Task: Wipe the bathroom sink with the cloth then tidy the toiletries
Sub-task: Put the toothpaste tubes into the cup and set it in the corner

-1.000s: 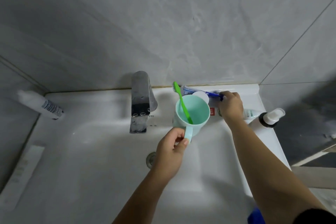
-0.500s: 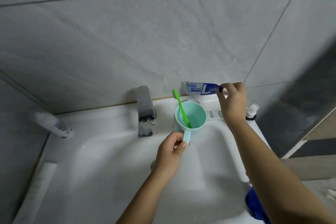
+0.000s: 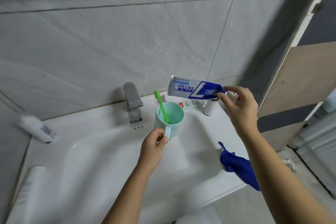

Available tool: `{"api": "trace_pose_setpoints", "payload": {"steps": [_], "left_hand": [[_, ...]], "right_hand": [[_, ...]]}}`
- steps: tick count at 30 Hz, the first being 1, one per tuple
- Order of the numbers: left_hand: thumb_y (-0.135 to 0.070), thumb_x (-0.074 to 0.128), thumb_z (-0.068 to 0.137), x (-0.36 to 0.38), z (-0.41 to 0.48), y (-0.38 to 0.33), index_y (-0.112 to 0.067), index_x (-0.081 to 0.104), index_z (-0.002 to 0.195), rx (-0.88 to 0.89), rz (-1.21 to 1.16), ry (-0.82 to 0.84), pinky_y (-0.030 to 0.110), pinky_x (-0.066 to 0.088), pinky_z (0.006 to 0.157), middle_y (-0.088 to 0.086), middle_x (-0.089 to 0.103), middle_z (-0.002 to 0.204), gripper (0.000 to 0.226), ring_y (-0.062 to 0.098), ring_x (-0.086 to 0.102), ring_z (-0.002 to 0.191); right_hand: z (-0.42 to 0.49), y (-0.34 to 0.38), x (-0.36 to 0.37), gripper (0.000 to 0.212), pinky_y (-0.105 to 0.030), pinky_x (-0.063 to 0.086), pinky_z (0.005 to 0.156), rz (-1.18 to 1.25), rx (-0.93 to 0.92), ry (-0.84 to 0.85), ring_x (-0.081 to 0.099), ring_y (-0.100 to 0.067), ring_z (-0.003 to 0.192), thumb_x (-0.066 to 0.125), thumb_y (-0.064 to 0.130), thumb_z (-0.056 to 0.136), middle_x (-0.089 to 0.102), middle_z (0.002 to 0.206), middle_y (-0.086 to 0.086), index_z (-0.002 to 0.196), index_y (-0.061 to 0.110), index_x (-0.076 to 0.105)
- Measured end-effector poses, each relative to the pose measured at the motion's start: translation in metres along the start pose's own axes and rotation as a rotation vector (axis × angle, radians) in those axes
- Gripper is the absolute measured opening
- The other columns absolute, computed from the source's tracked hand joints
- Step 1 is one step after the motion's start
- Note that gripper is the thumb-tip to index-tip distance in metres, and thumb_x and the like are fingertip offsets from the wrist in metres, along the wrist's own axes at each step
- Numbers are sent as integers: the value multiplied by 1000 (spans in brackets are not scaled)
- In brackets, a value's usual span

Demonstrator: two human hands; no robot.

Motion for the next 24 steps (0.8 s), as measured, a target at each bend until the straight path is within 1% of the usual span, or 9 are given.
{"api": "trace_pose_setpoints", "payload": {"steps": [4, 7, 10, 13, 16, 19, 20, 23, 24], "left_hand": [[-18, 57, 83, 5, -8, 5, -28, 56, 75, 7, 12, 6, 35, 43, 70, 6, 67, 86, 12, 22, 58, 77], [-4, 57, 86, 11, -13, 2, -27, 54, 75, 49, 36, 6, 34, 44, 72, 9, 66, 87, 25, 26, 58, 79], [-3, 56, 86, 16, -17, -4, -20, 55, 78, 74, 69, 40, 38, 47, 78, 9, 66, 86, 19, 29, 59, 85], [-4, 55, 86, 23, -19, -8, -14, 57, 82, 90, 102, 59, 39, 48, 78, 8, 66, 85, 11, 28, 59, 84], [-6, 55, 87, 30, -19, -13, -16, 57, 82, 70, 102, 37, 39, 48, 79, 6, 66, 85, 11, 25, 58, 84], [-6, 54, 87, 39, -13, -19, -17, 56, 80, 80, 110, -2, 37, 47, 76, 7, 66, 85, 13, 25, 58, 83], [-6, 54, 87, 42, -11, -22, -16, 56, 80, 80, 120, -24, 35, 46, 75, 7, 66, 84, 13, 25, 58, 83], [-4, 54, 87, 49, -4, -27, -15, 58, 82, 43, 99, -112, 28, 44, 73, 2, 67, 84, 13, 21, 60, 84], [-2, 54, 87, 51, -1, -29, -15, 58, 82, 26, 81, -145, 27, 44, 74, -1, 68, 84, 15, 19, 60, 84]], "right_hand": [[-17, 8, -17, 21, 2, 35, 65, -121, -124, 91, 50, 12, 77, 74, 19, 75, 54, 89, -1, 95, 11, 69], [-22, 16, -22, 23, -8, 40, 68, -195, -202, 159, 52, -4, 74, 75, 19, 73, 51, 90, 2, 94, 10, 69], [-20, 26, -18, 28, -9, 38, 66, -245, -270, 251, 51, -13, 78, 75, 21, 72, 49, 94, 3, 96, 10, 67], [-12, 32, -8, 30, -7, 38, 65, -210, -296, 339, 50, -14, 80, 77, 22, 71, 52, 96, 1, 97, 10, 65], [-1, 30, 5, 35, -4, 39, 63, -121, -261, 409, 51, -13, 83, 77, 22, 71, 55, 99, 3, 101, 14, 61], [11, 22, 23, 34, -20, 46, 72, -46, -229, 523, 52, -14, 88, 76, 22, 73, 57, 98, 7, 102, 18, 60], [15, 19, 29, 33, -22, 47, 74, -19, -223, 560, 53, -13, 88, 76, 20, 73, 58, 96, 8, 102, 19, 60], [36, 7, 41, 38, -11, 45, 72, 159, -144, 644, 58, -6, 84, 76, 16, 73, 62, 89, 10, 103, 27, 57], [43, 4, 45, 40, -13, 47, 75, 231, -119, 676, 60, -5, 85, 76, 13, 73, 63, 89, 9, 104, 29, 55]]}}
Point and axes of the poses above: each hand's wrist, its own z-axis towards the middle knuckle, its own x-axis out of the palm, y = z × x, the point moved 6 cm from there along z, towards the middle knuckle
